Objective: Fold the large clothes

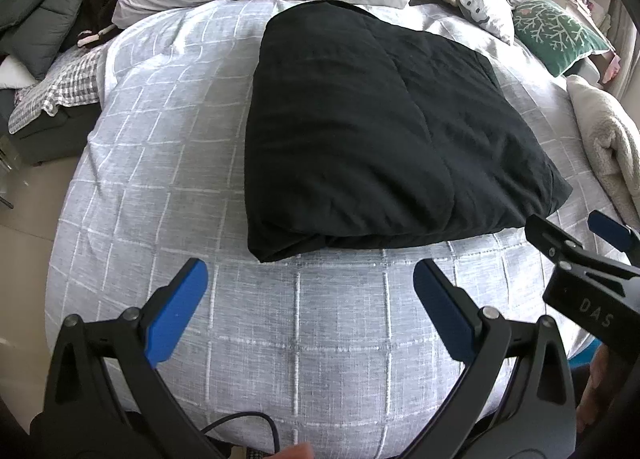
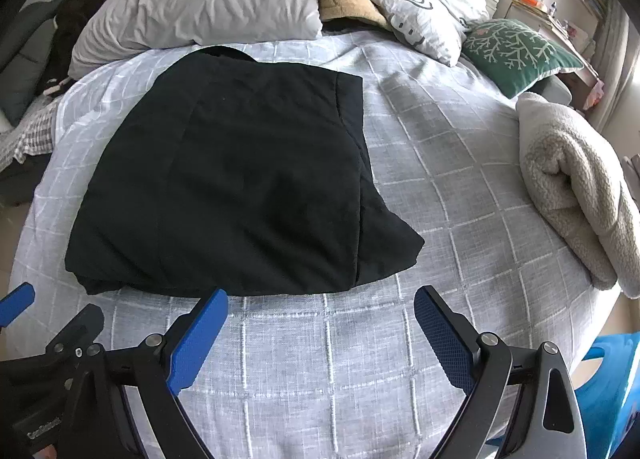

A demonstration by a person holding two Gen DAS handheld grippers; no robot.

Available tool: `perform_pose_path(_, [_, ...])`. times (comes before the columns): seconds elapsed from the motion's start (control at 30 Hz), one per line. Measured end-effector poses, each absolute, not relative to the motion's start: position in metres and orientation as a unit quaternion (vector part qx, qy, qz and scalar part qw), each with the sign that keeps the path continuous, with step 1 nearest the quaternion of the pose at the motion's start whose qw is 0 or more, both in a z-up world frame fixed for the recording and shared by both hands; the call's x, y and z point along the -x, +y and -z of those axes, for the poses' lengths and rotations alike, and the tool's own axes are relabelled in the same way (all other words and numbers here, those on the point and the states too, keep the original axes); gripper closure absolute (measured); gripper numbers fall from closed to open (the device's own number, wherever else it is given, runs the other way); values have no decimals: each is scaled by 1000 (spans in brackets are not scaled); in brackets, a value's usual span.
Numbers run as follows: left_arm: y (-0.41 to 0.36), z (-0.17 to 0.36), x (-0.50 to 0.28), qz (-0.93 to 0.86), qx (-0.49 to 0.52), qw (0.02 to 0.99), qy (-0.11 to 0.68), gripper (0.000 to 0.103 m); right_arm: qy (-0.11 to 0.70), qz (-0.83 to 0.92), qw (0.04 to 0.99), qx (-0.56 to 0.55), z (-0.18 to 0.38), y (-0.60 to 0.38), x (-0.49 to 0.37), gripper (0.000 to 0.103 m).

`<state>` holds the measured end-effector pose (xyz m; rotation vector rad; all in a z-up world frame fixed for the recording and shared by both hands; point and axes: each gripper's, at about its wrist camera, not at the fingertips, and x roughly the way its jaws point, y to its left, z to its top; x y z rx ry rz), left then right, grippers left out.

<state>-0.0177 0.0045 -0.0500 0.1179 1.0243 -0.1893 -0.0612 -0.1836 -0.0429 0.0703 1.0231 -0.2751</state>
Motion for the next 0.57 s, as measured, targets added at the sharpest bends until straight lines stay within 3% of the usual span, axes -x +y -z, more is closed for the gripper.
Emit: perform_pose_path(0.57, [6,46,18,102,-57,867,484,1,492,126,861,-28,46,-179,58,7])
